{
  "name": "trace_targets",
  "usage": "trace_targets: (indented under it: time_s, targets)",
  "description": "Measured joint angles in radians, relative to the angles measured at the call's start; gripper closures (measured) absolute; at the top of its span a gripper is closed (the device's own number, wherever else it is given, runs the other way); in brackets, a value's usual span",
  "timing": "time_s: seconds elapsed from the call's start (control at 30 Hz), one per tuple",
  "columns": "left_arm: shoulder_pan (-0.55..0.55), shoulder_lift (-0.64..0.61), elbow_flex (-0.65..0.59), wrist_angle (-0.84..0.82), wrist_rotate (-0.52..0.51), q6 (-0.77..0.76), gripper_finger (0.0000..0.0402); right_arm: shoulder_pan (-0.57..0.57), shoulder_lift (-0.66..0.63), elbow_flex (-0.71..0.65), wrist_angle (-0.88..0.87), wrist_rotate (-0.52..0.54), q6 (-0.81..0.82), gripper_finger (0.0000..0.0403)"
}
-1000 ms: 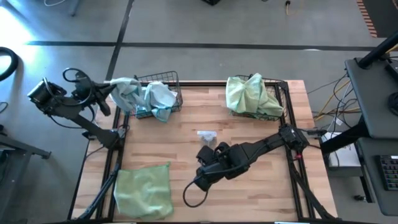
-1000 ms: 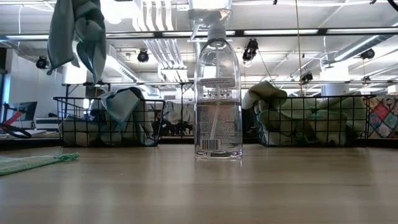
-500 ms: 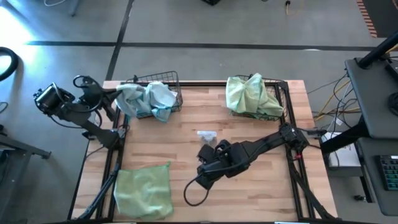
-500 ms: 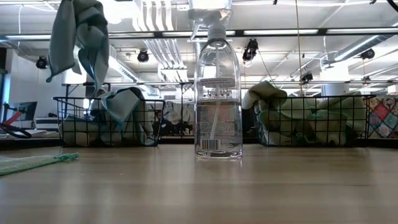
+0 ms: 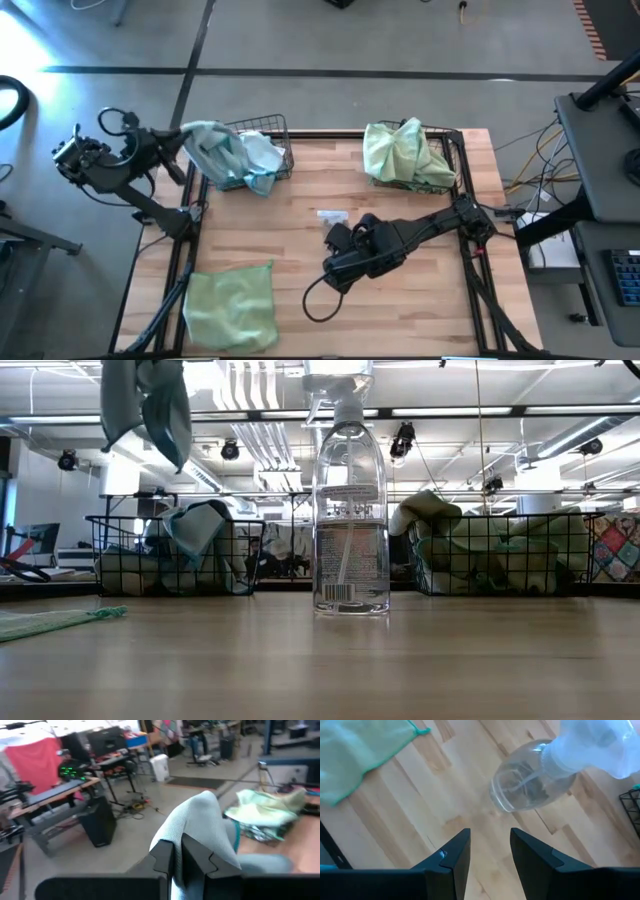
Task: Sort microfiber towel by color & place in baskets
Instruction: Put the blue towel into the left wire basket
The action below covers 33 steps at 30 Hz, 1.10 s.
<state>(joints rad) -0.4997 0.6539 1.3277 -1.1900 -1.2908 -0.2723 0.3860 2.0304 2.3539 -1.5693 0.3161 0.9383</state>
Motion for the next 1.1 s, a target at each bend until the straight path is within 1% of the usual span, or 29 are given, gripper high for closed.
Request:
trace_targets:
  time_s: [0.23, 0.53, 0.77, 0.9, 1.0, 1.1]
  targets:
    - [0.000, -0.077, -0.025, -0.003, -0.105, -0.018, 0.0391, -0.008, -0.002, 0.000, -0.001, 0.000, -0.015, 0.0268]
    - [-0.001, -0.122, -0.064, -0.001, -0.107, -0.031, 0.0391, -0.024, -0.002, 0.000, 0.022, 0.000, -0.039, 0.0268]
    - [-0.001, -0.147, -0.143, 0.001, -0.107, -0.098, 0.0391, -0.027, -0.002, 0.000, 0.045, 0.000, -0.063, 0.0268]
    - [-0.001, -0.160, -0.176, 0.015, -0.106, -0.107, 0.0391, -0.026, -0.002, 0.000, 0.049, 0.000, -0.062, 0.0268]
    - [-0.001, -0.161, -0.186, 0.024, -0.063, -0.104, 0.0383, -0.024, -0.002, 0.000, 0.051, 0.000, -0.062, 0.0268]
    - [-0.001, -0.158, -0.188, 0.028, -0.028, -0.104, 0.0363, -0.024, -0.002, 0.000, 0.055, -0.001, -0.061, 0.0268]
